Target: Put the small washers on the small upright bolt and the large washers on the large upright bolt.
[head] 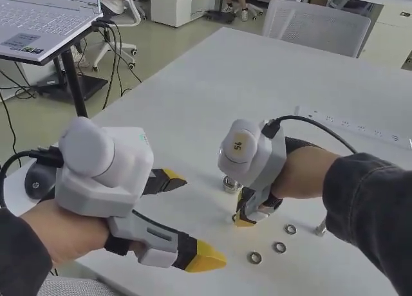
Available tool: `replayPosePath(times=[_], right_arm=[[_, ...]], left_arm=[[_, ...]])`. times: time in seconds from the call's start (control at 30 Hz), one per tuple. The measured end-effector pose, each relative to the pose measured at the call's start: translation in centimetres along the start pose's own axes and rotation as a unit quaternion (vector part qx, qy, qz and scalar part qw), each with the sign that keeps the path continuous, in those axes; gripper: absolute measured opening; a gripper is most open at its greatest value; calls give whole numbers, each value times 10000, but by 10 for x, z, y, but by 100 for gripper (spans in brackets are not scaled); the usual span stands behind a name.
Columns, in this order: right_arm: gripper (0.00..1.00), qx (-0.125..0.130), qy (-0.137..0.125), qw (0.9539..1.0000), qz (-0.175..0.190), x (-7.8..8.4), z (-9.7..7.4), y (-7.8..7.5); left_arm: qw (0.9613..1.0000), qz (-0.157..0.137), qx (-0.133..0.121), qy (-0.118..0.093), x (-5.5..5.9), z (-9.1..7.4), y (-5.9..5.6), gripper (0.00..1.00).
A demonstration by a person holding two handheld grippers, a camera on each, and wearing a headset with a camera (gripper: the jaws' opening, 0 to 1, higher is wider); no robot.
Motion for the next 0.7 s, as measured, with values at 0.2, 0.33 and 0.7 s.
replayPosePath(times=[0.2, 0.33, 0.7], right_arm=[[13, 64, -35, 10000, 31, 3, -8, -2], [13, 116, -47, 9999, 79, 7, -16, -4], [13, 281, -117, 9991, 283, 18, -32, -15]], left_arm=[[10000, 16, 12, 15, 0, 0, 0, 84], [10000, 23, 23, 17, 0, 1, -1, 84], [10000, 44, 27, 23, 0, 1, -1, 84]])
Point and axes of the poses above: the centre of the closed fingertips' face, and the gripper's own axes: z roughly forward along the fingers, y roughly to its left, x roughly out of its underside, the point moved 8 cm from there along -z, roughly backward along the fingers, and after that the axes turned 14 degrees about z, right-handed, at the moved point
